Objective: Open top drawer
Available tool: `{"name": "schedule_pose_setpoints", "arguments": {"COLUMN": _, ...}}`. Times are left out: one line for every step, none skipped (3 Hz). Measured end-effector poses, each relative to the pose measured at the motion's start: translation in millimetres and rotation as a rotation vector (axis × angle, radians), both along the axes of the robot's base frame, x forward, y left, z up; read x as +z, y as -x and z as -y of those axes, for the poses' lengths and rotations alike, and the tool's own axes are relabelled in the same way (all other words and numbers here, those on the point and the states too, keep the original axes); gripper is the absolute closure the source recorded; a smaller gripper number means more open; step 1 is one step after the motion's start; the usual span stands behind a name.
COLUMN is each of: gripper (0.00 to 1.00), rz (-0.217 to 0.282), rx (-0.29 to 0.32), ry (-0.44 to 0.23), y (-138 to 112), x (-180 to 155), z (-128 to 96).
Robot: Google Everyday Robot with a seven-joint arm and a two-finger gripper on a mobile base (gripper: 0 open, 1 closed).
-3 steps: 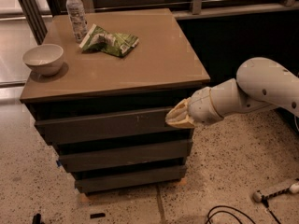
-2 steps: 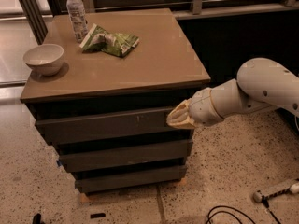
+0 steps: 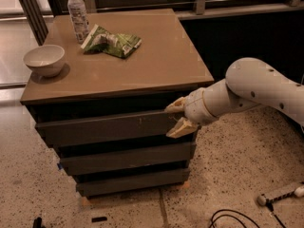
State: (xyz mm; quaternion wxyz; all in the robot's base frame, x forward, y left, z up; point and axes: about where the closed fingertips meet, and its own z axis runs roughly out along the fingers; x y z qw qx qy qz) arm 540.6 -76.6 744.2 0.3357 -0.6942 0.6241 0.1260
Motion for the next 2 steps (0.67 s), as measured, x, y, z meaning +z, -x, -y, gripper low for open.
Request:
{"name": "schedule_pose_setpoints", "arguments": {"gripper": 0.0, "rz": 0.007, "rx": 0.026, "ry": -0.001, "y": -19.7, "x": -15.1, "z": -14.6}}
{"name": "schedule_pose_setpoints", "arguments": {"gripper": 0.0, "rz": 0.007, "rx": 0.026, "ry": -0.001, "y": -19.7, "x": -15.2, "z": -14.6}}
